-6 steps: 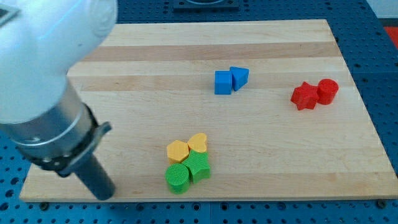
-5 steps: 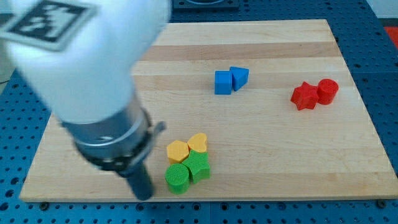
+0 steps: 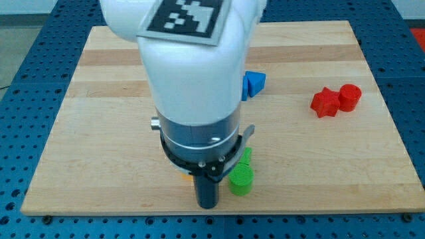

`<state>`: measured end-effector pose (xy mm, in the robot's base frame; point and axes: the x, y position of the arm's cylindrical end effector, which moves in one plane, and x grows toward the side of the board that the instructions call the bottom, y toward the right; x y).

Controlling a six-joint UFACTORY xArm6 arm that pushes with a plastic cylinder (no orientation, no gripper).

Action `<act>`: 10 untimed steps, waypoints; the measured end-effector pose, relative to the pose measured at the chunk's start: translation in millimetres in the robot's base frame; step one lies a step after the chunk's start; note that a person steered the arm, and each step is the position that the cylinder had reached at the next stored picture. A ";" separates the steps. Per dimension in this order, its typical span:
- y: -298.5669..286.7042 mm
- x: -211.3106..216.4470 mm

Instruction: Separate the hexagon from a group of blocks

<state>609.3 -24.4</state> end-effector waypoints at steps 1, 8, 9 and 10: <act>-10.7 -27.1; 38.9 -147.6; 42.8 -124.2; 6.3 -111.5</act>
